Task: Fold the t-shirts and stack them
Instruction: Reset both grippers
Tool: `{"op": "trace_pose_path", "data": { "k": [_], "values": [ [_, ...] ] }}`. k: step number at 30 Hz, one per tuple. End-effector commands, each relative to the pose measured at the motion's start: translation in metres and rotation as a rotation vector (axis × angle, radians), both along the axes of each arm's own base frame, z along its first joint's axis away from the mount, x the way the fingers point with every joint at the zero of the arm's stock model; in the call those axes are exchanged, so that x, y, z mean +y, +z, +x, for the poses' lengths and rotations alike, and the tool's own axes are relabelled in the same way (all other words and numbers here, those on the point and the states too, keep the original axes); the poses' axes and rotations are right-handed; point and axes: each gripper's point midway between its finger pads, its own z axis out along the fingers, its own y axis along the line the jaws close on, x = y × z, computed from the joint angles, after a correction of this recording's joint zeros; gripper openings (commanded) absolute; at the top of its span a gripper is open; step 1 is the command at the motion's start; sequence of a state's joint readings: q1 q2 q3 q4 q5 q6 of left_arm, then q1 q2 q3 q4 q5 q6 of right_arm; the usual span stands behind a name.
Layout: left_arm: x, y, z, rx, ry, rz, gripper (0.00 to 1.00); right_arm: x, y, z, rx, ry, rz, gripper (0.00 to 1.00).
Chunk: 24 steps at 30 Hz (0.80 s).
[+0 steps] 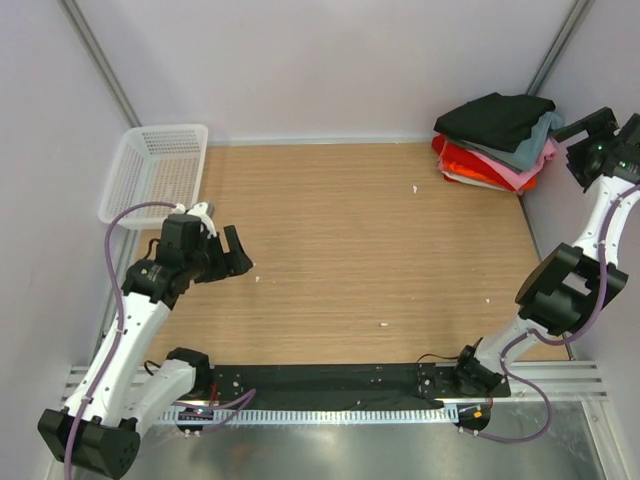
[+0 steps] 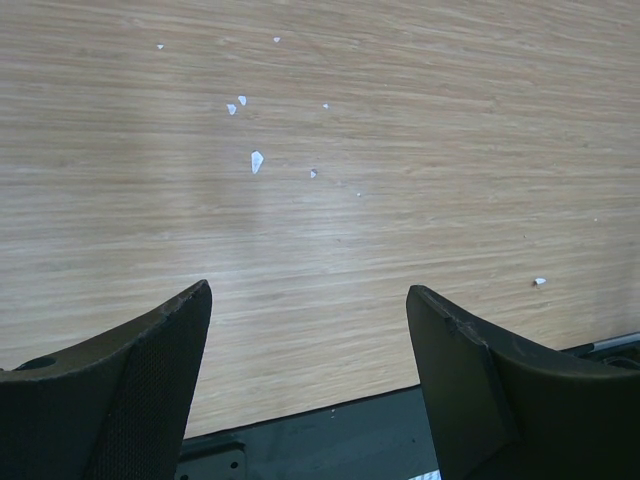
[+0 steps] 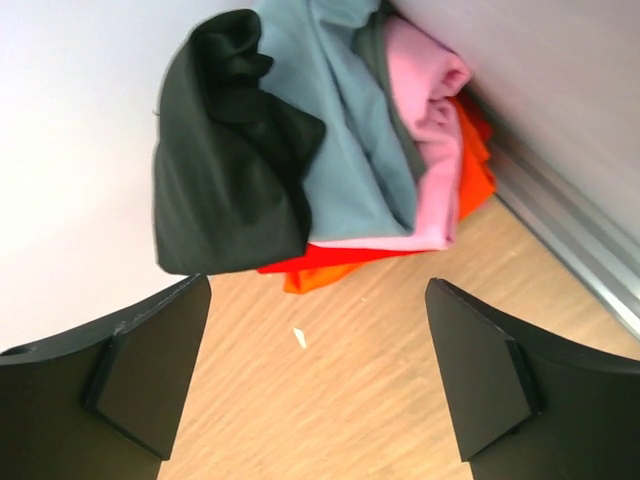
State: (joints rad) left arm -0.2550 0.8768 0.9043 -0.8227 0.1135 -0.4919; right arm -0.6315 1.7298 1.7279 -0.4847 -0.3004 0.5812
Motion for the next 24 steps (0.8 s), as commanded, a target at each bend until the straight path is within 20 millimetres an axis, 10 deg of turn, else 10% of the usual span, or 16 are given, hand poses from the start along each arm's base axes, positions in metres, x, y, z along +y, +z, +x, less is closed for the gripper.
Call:
{"op": "trace_pose_path", "data": {
  "k": [1,10,24],
  "values": [
    [-0.004,0.01,0.004,-0.053,-0.024,-0.013,0.8,-0.017,-0.005,0.014,-0.123,-0.026,0.089,0.94],
    [-0.003,0.015,0.002,-0.078,-0.023,-0.016,0.8,0.028,-0.022,0.072,-0.136,0.198,0.154,0.85],
    [-0.002,0.013,0.004,-0.073,-0.02,-0.011,0.8,0.042,-0.041,0.13,-0.068,0.238,0.075,0.71]
  ]
}}
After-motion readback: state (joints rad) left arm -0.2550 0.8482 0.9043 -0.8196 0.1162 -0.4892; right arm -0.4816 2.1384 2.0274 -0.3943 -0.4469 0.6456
